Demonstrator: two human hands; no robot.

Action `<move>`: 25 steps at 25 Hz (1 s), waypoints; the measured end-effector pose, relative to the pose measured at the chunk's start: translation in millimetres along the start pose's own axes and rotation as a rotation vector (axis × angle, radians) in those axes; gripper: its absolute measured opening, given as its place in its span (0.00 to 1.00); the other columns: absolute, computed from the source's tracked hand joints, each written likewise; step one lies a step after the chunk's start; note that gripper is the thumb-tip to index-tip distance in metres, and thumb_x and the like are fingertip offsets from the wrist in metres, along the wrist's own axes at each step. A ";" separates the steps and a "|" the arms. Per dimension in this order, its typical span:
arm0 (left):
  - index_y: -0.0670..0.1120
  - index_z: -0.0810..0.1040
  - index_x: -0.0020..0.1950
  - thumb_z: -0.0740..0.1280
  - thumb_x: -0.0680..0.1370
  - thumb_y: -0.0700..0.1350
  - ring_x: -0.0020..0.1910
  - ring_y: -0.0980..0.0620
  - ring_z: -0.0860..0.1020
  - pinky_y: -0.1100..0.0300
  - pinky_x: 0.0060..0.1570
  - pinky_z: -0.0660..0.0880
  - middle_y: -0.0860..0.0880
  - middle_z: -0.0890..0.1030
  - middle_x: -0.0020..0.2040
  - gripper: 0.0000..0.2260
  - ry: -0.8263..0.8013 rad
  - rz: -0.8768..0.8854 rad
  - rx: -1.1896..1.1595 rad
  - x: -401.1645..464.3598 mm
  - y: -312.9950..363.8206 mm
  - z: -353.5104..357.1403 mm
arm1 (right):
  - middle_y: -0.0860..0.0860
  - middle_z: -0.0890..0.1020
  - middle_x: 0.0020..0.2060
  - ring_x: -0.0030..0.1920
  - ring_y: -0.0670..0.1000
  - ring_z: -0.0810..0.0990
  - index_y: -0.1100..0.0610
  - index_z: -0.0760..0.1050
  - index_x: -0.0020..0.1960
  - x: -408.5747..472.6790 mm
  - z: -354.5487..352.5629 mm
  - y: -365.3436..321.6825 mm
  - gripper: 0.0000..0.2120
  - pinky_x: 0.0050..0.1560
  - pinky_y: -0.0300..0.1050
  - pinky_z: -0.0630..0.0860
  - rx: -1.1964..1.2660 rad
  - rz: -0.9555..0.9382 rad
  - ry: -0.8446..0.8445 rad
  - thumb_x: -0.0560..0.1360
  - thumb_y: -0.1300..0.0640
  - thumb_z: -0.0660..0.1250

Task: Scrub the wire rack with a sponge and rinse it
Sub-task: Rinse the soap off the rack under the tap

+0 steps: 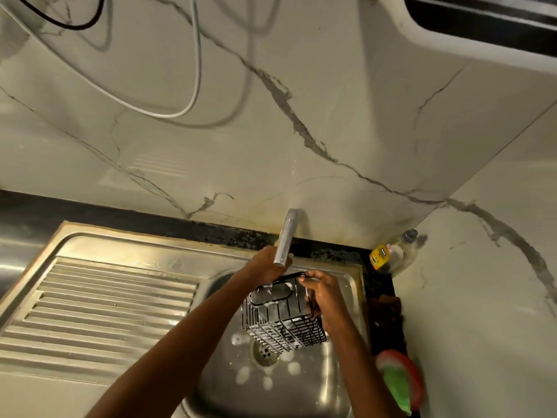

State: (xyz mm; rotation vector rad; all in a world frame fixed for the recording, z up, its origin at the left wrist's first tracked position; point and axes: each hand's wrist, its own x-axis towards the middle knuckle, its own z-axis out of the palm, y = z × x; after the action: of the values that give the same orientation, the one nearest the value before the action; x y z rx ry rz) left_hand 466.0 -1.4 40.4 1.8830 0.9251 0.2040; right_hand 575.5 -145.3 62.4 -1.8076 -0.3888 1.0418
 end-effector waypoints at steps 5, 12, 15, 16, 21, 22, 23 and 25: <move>0.48 0.75 0.37 0.75 0.68 0.49 0.31 0.50 0.79 0.55 0.32 0.77 0.49 0.79 0.34 0.10 0.012 0.125 -0.039 -7.1 6.0 -5.3 | 0.53 0.72 0.26 0.24 0.49 0.68 0.60 0.80 0.44 -1.4 9.7 7.3 0.02 0.24 0.39 0.62 0.063 0.021 -0.016 0.72 0.63 0.69; 0.41 0.79 0.54 0.76 0.77 0.49 0.43 0.45 0.82 0.60 0.38 0.77 0.45 0.82 0.45 0.15 0.145 0.053 0.006 -6.3 8.0 -0.1 | 0.49 0.73 0.23 0.24 0.48 0.68 0.57 0.83 0.44 3.6 25.9 5.8 0.02 0.24 0.38 0.61 0.065 0.001 0.173 0.73 0.61 0.71; 0.40 0.82 0.52 0.70 0.80 0.58 0.39 0.45 0.83 0.54 0.39 0.80 0.43 0.85 0.45 0.20 0.190 0.091 0.233 -11.5 12.7 -11.5 | 0.45 0.72 0.20 0.23 0.47 0.65 0.54 0.85 0.46 8.2 40.9 5.4 0.06 0.24 0.38 0.60 0.098 -0.018 0.164 0.73 0.63 0.72; 0.40 0.82 0.49 0.69 0.80 0.60 0.37 0.45 0.83 0.52 0.38 0.81 0.42 0.85 0.43 0.22 0.170 0.092 0.189 -13.5 13.9 -9.3 | 0.45 0.73 0.20 0.22 0.47 0.64 0.53 0.85 0.47 10.6 44.6 5.6 0.07 0.24 0.38 0.60 0.101 -0.015 0.152 0.73 0.63 0.72; 0.39 0.78 0.34 0.73 0.77 0.50 0.29 0.44 0.79 0.48 0.34 0.80 0.40 0.81 0.32 0.18 0.225 0.128 -0.161 -18.2 7.6 17.5 | 0.47 0.77 0.22 0.24 0.49 0.70 0.53 0.85 0.39 10.7 52.2 16.3 0.07 0.28 0.43 0.65 0.037 0.010 0.265 0.74 0.59 0.70; 0.38 0.77 0.34 0.73 0.74 0.46 0.31 0.41 0.80 0.47 0.35 0.81 0.39 0.81 0.32 0.14 0.201 0.136 -0.280 -17.5 6.0 23.5 | 0.48 0.79 0.25 0.25 0.48 0.72 0.55 0.85 0.39 8.7 51.4 21.6 0.08 0.29 0.43 0.67 0.024 0.023 0.305 0.75 0.59 0.69; 0.38 0.77 0.35 0.72 0.73 0.43 0.31 0.41 0.80 0.48 0.35 0.81 0.41 0.80 0.32 0.11 0.162 0.124 -0.427 -17.4 7.6 28.9 | 0.49 0.80 0.27 0.26 0.48 0.73 0.56 0.85 0.40 7.4 50.3 27.8 0.07 0.29 0.42 0.68 0.010 0.046 0.334 0.75 0.59 0.69; 0.43 0.76 0.39 0.70 0.75 0.41 0.29 0.48 0.75 0.58 0.28 0.75 0.48 0.77 0.30 0.06 0.126 -0.009 -0.747 -17.6 16.7 35.8 | 0.51 0.79 0.29 0.27 0.49 0.71 0.57 0.83 0.41 2.7 48.7 38.7 0.06 0.30 0.44 0.68 -0.017 0.113 0.347 0.74 0.56 0.71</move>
State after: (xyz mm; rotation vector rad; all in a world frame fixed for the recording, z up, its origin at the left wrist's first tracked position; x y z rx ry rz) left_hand 480.5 -42.1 40.8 1.1814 0.7911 0.5816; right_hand 531.4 -133.1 20.0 -1.9988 -0.0849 0.7797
